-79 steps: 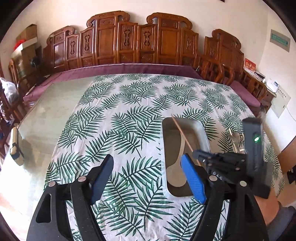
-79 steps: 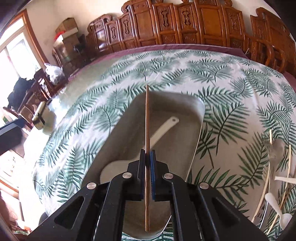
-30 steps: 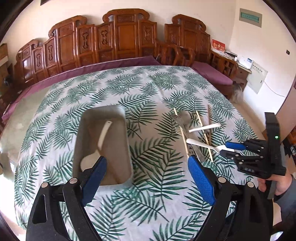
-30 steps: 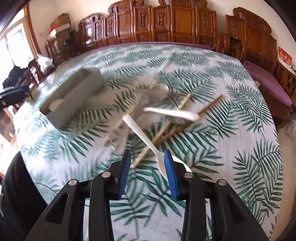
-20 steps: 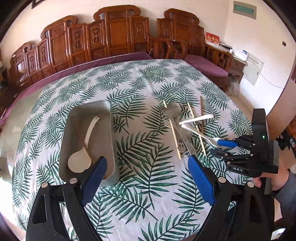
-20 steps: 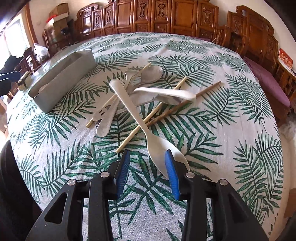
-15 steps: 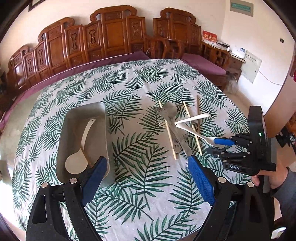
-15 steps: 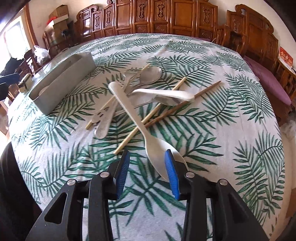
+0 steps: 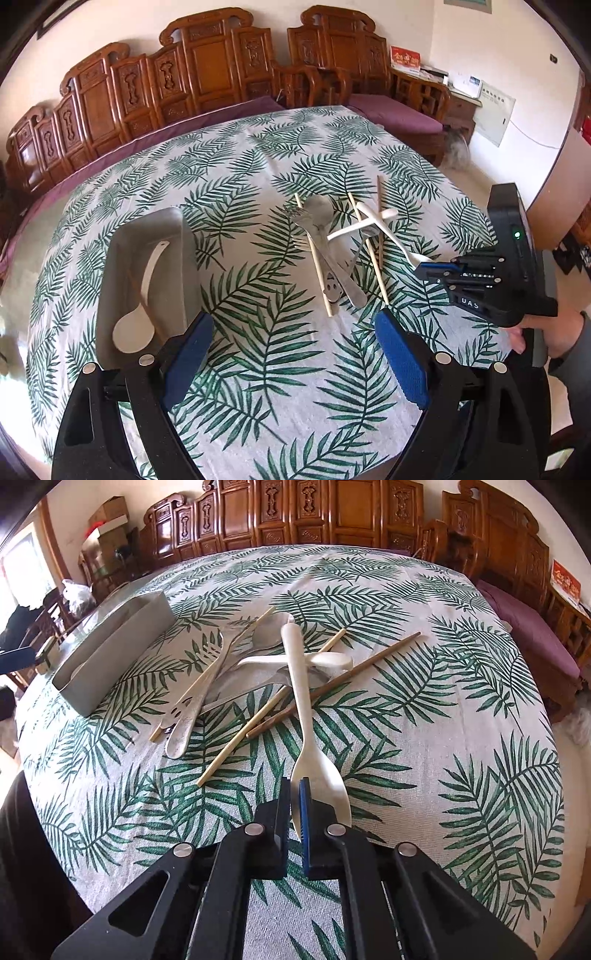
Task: Organize utensils
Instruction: 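Return the right tool to the pile and grasp a white plastic fork, then grasp a metal fork with the left tool while the right tool holds the white fork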
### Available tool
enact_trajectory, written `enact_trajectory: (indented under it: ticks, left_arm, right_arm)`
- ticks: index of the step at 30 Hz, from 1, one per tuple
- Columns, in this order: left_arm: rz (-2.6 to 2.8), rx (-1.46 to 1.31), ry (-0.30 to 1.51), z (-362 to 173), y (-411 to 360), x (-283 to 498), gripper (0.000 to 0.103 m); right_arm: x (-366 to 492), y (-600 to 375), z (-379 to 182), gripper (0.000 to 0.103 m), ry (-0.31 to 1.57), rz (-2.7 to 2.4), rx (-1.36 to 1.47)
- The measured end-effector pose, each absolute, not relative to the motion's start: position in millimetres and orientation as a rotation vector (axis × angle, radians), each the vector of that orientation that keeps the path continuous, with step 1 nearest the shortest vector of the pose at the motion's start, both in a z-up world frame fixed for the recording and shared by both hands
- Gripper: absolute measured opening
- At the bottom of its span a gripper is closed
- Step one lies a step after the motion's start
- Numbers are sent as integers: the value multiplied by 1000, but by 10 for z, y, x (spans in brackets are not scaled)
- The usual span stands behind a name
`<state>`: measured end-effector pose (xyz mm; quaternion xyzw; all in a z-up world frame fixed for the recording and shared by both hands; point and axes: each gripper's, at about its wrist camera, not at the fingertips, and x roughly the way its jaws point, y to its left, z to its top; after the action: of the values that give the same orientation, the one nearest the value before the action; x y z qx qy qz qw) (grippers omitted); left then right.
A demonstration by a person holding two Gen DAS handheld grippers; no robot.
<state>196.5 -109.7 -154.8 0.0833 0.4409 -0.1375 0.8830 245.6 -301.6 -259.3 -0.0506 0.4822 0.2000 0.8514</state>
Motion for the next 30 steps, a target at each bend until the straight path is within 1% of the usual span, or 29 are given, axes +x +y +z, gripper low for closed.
enact_trajectory:
  ticks: [4,12,14,19,20,22,24,28,30]
  left_arm:
    - [-292,184,933,-1653,-1218,2048,85]
    - [-292,190,965,-1899,-1412,2405,85]
    - [-290,182,971,-1937,-1437,2506,83]
    - [-289,164,1011,-2079,-1536,2845,62]
    - [-289,160,1016,-2096,-1552,2877,60]
    - [-278,152,1043,-2177,-1612,2989,43]
    - [-290,149,1055,-2239,-1678,3046,37]
    - [-266,131,1085,-2361,-1718,3134,16]
    - [-262,108,1101,-2407,-1701,3166,15]
  right_arm:
    - [2444,-3062,-2487,2,998,427,-82]
    - [2410,-3108,-2312,2,971,444,-45]
    - [2412,-3123,-2267,2,963,446,-34]
    - [2401,-3146,-2179,2,946,453,-17]
    - [2405,-3157,-2179,2,945,451,-12]
    - [2416,-3176,-2188,2,947,443,-5]
    - [2424,-3190,-2203,2,951,441,-2]
    - [2426,-3196,-2230,2,957,436,0]
    - [2426,-3197,-2227,2,956,435,2]
